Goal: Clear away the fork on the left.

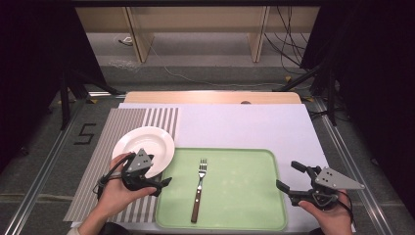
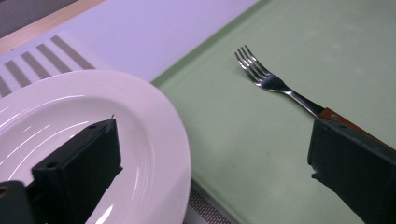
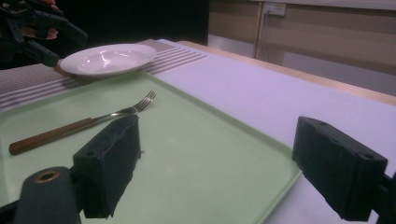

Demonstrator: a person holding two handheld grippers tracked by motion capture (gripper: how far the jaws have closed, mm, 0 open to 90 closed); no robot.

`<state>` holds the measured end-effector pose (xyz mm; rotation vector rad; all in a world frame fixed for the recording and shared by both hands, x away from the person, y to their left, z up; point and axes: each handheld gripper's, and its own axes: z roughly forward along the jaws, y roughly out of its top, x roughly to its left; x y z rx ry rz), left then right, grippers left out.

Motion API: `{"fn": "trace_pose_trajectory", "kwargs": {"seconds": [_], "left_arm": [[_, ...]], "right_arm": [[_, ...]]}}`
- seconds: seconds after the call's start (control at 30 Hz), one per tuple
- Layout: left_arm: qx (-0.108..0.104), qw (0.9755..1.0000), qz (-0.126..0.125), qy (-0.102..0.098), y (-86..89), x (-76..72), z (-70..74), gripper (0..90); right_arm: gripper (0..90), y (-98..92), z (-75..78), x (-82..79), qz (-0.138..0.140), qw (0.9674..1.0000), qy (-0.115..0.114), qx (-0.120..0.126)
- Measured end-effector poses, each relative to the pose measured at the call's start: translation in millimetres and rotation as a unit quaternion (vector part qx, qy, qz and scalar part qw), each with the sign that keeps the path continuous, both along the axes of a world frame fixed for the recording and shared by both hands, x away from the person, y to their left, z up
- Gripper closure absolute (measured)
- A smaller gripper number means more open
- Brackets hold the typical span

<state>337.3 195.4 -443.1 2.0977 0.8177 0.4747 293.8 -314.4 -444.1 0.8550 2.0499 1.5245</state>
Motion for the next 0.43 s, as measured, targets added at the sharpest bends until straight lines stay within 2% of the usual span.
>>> {"fn": "trace_pose_trajectory", "kwargs": {"seconds": [0.2,0.43], "left_arm": [[-0.007,0.9995,0.029,0.002,17.8,-2.2,-4.6,0.2],[-0.01,0.9992,0.039,0.004,21.6,-1.0,-3.7,0.2]], "right_arm": [[16.5,0.5,0.1,-0.1,0.001,1.0,0.0,0.0],[16.5,-0.2,-0.6,1.2,0.0,1.0,0.0,0.0]]}}
